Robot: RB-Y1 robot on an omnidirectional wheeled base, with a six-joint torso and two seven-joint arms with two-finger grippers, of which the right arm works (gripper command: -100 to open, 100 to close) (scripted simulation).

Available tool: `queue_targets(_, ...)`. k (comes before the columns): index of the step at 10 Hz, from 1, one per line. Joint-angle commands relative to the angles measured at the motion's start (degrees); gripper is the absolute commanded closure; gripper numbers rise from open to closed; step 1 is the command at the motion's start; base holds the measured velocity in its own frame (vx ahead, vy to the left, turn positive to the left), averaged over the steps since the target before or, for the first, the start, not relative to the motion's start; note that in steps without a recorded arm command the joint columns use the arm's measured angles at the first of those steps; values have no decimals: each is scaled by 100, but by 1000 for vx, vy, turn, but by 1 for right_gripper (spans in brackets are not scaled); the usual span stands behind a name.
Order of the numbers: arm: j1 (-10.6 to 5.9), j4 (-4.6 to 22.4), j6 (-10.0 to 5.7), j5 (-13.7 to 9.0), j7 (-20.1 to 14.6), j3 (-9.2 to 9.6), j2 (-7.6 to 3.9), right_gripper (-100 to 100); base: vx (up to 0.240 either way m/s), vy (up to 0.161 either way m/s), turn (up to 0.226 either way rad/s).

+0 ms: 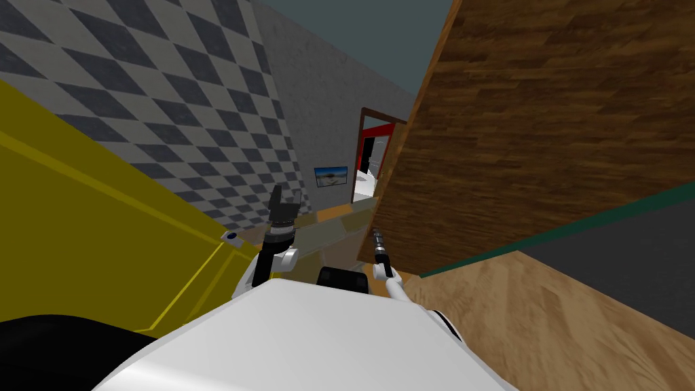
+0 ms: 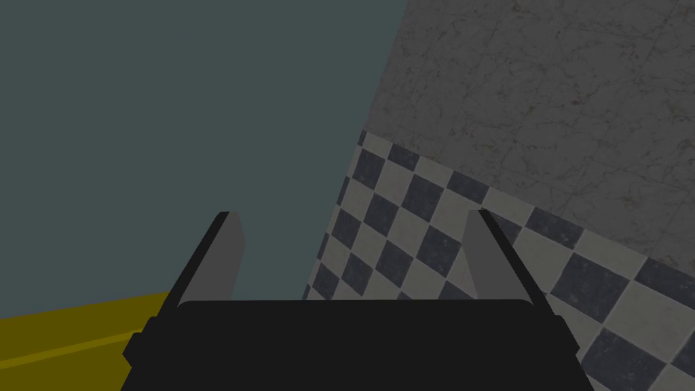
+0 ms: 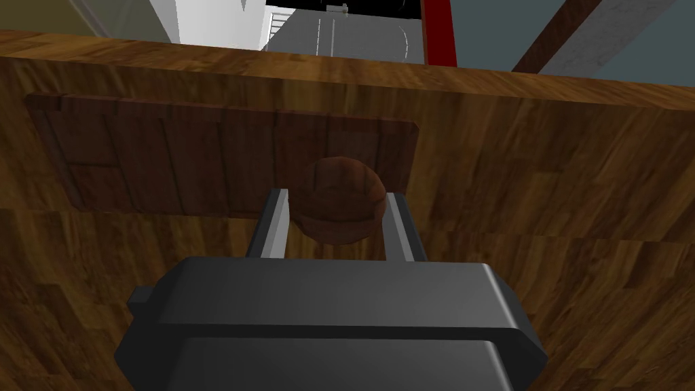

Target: Push the door open

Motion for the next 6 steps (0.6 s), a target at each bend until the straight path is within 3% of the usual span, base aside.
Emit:
queue_targets(1,-98,115,-44,-89,45,-179,-72,100,137,66,-64)
queue_targets(4,-103,124,-41,-126,69,-254,-80,100,132,64,-45)
queue_targets(6,-114,145,-33,-216,127,-436,-96,100,152,82,-79)
